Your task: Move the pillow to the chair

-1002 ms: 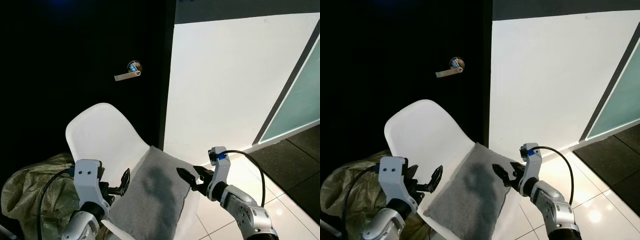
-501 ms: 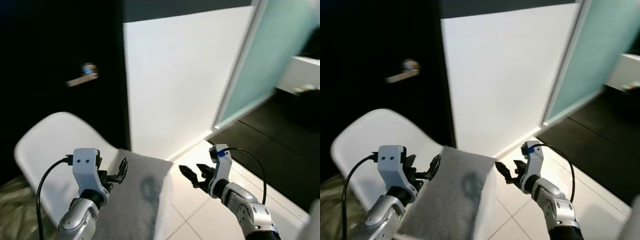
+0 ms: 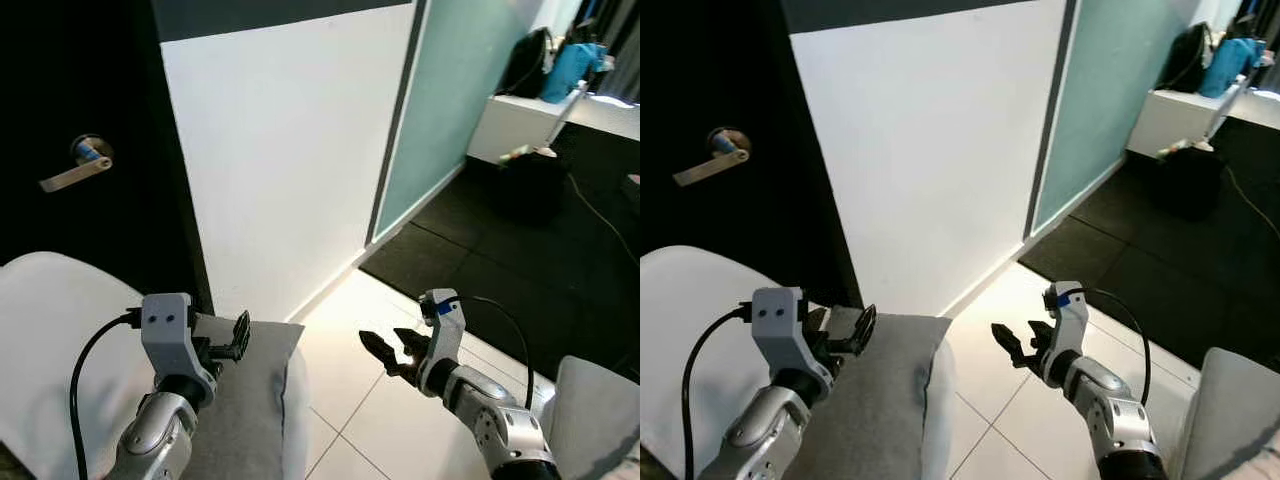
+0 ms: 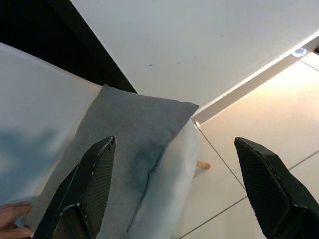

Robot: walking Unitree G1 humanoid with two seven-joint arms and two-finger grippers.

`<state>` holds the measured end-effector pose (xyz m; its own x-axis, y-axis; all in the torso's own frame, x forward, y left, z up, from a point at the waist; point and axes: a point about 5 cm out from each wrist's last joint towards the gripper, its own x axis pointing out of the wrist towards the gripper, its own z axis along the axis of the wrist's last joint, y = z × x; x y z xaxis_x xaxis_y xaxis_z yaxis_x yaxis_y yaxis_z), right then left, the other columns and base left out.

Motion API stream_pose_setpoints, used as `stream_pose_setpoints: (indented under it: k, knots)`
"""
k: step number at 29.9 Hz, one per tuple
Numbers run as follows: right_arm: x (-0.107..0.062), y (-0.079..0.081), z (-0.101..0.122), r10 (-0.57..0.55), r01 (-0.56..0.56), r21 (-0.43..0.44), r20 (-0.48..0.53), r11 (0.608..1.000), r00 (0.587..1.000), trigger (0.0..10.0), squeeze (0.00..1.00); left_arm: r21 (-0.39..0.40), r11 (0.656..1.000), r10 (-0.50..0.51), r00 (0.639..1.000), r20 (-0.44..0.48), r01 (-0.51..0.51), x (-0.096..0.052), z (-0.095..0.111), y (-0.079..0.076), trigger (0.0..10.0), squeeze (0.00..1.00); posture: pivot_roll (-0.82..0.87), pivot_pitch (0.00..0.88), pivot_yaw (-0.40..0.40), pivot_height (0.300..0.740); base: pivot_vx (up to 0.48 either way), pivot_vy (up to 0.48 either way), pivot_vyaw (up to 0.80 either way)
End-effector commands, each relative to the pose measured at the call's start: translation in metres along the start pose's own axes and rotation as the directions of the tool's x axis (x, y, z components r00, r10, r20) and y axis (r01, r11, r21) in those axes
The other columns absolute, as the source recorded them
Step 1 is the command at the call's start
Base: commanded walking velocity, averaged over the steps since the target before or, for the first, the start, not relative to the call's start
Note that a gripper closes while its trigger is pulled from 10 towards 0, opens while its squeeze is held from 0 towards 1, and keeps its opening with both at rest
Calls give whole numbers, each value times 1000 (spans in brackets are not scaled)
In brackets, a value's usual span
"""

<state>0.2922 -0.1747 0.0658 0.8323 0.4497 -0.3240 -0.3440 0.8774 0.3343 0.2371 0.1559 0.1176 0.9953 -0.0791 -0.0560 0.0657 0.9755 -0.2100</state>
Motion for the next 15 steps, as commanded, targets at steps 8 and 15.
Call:
stream_pose_setpoints:
  k: [8,15]
  knots:
    - [0,-1,0,-3,4,6,-2,1000,1000,10000,0,11,1000,29,999,-37,-29,-2,-7,5,10000,0,-178,0,-42,737,0,0,0]
    - [0,-1,0,-2,2,5,-6,1000,1000,10000,0,12,999,35,999,-39,-35,-2,-7,6,10000,0,-176,0,-44,737,0,0,0]
